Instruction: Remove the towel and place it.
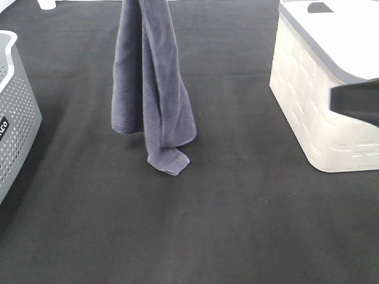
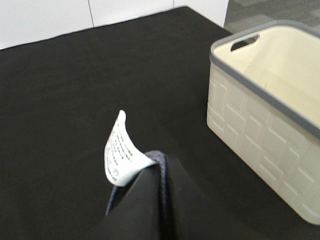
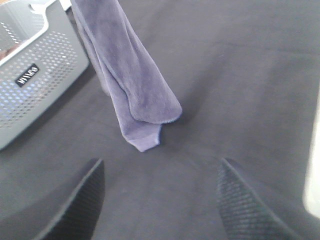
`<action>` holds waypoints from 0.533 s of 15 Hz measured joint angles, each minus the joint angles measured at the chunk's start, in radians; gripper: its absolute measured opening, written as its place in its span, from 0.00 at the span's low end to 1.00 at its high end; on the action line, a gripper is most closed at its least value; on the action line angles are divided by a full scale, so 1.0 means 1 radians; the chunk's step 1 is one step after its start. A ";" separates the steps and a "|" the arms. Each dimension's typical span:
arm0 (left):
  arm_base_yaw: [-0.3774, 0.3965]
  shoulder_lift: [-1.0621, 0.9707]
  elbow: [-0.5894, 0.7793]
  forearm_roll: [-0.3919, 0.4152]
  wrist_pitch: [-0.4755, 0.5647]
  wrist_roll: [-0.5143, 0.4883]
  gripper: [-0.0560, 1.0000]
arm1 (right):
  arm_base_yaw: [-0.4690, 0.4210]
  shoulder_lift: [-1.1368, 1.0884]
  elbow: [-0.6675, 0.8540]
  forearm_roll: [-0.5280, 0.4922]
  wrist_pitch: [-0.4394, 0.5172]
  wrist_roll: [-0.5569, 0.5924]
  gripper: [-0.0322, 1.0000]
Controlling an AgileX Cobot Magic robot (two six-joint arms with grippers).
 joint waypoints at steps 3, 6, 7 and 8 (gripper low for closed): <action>-0.001 0.000 0.005 -0.009 0.005 0.012 0.05 | 0.000 0.091 0.000 0.161 -0.020 -0.131 0.64; -0.016 0.000 -0.011 -0.007 0.022 0.074 0.05 | 0.191 0.207 0.000 0.209 -0.199 -0.184 0.64; -0.038 0.002 -0.044 0.007 0.067 0.085 0.05 | 0.310 0.252 0.000 0.210 -0.329 -0.184 0.64; -0.059 0.002 -0.077 0.030 0.126 0.084 0.05 | 0.435 0.304 0.000 0.212 -0.486 -0.182 0.64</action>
